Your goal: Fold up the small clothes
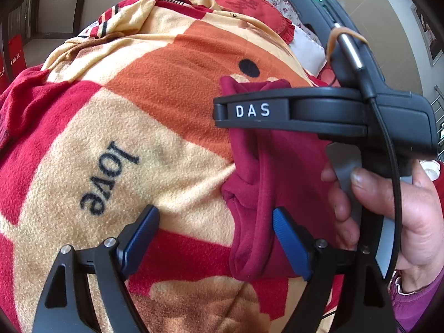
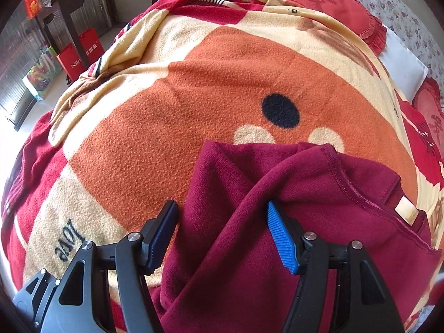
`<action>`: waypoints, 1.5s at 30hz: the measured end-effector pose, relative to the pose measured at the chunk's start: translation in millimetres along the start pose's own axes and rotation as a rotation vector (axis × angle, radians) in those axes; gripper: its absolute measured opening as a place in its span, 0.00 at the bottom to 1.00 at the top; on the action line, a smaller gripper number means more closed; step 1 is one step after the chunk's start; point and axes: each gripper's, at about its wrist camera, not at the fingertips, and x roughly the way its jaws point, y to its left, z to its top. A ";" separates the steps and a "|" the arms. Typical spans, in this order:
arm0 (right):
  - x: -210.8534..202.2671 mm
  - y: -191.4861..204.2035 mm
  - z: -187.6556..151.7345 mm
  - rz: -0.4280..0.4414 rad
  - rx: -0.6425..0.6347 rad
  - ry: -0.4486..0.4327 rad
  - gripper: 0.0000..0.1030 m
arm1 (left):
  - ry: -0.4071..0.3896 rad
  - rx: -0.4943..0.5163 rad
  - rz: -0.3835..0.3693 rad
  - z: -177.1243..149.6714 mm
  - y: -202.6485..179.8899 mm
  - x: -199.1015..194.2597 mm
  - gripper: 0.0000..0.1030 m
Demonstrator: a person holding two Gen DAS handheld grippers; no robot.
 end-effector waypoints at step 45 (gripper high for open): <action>-31.4 -20.3 -23.3 0.128 0.017 -0.092 0.00 | -0.021 0.052 0.040 12.7 -21.4 10.3 0.87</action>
